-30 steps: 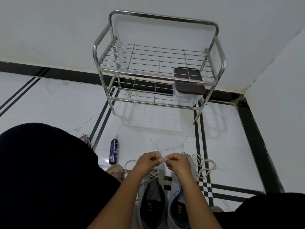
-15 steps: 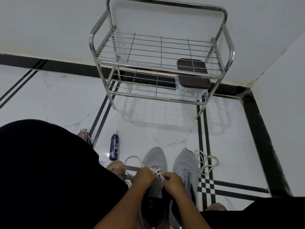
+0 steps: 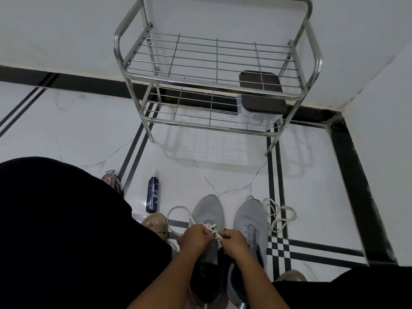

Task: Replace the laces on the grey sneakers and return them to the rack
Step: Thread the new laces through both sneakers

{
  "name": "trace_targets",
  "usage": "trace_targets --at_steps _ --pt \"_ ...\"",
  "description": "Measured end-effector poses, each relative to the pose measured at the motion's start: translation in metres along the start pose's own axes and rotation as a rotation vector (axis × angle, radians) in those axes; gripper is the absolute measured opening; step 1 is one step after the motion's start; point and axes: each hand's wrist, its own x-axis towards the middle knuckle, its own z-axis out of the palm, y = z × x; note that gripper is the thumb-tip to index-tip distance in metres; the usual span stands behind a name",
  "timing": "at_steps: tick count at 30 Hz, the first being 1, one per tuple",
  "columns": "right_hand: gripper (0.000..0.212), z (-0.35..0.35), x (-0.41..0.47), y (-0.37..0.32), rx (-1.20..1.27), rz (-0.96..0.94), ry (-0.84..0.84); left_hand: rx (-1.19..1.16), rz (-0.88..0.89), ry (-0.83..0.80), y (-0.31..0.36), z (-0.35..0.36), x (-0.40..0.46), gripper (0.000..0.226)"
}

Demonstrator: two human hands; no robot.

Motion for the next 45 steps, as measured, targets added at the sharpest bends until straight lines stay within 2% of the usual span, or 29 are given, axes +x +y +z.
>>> trace_targets --at_steps 8,12,13,15,17,20,22,25,26,28,29,30,31,32,34,36,37,38,41,44,45 --pt "0.028 0.0 0.001 0.002 0.046 0.038 -0.009 0.138 0.101 0.073 -0.001 0.005 -0.002 0.023" --pt "0.015 0.001 0.006 0.0 0.261 0.191 -0.032 0.165 0.176 0.136 0.001 0.007 -0.002 0.025" --pt "0.016 0.001 0.007 0.001 0.321 0.227 -0.018 0.18 0.205 0.149 0.001 0.007 -0.002 0.026" --pt "0.022 0.003 0.015 0.009 0.29 0.213 -0.002 0.204 0.248 0.177 0.002 0.008 -0.003 0.023" --pt "0.023 0.009 0.019 0.016 0.233 0.206 0.029 0.251 0.245 0.247 0.0 0.01 -0.005 0.021" --pt "0.015 0.011 0.021 0.013 0.223 0.221 0.07 0.322 0.112 0.41 -0.011 0.015 -0.012 0.037" --pt "0.018 -0.009 0.018 0.0 0.315 0.259 0.247 0.25 -0.013 0.371 -0.019 0.016 -0.016 0.05" --pt "0.025 -0.076 0.0 -0.017 0.688 0.397 0.606 0.153 -0.092 0.199 -0.024 0.016 -0.017 0.067" --pt "0.026 -0.102 0.0 -0.013 0.68 0.466 0.681 0.105 -0.116 0.174 -0.024 0.015 -0.016 0.071" --pt "0.033 -0.135 -0.012 -0.02 0.536 0.486 0.916 -0.001 -0.165 0.131 -0.026 0.013 -0.015 0.083" --pt "0.029 -0.148 -0.021 -0.033 0.603 0.407 1.038 -0.042 -0.186 0.101 -0.025 0.011 -0.015 0.086" --pt "0.024 -0.151 -0.022 -0.034 0.789 0.255 1.176 -0.062 -0.2 0.066 -0.025 0.01 -0.015 0.084" --pt "0.023 -0.144 -0.03 -0.047 0.764 0.079 1.226 -0.06 -0.2 0.041 -0.025 0.01 -0.015 0.077" --pt "0.023 -0.132 -0.028 -0.05 0.646 0.021 1.171 -0.041 -0.195 0.023 -0.024 0.009 -0.015 0.068" --pt "0.023 -0.093 -0.026 -0.054 0.223 -0.069 0.666 -0.012 -0.177 0.001 -0.022 0.006 -0.018 0.057" --pt "0.026 -0.043 -0.017 -0.043 -0.14 -0.088 0.215 0.011 -0.156 -0.027 -0.02 0.004 -0.02 0.057" --pt "0.027 -0.02 -0.014 -0.033 -0.261 -0.071 0.07 0.03 -0.14 -0.033 -0.021 0.004 -0.019 0.057" --pt "0.029 -0.004 -0.011 -0.023 -0.315 -0.038 0.017 0.049 -0.13 -0.039 -0.022 0.002 -0.02 0.056" --pt "0.031 0.002 -0.009 -0.009 -0.255 0.075 0.116 0.079 -0.11 -0.026 -0.024 0.0 -0.02 0.052" --pt "0.027 -0.038 -0.011 -0.001 -0.042 0.254 0.457 0.099 -0.109 -0.034 -0.023 -0.002 -0.02 0.051" --pt "0.028 -0.05 -0.013 0.001 -0.029 0.302 0.518 0.109 -0.098 -0.047 -0.023 -0.002 -0.019 0.052"
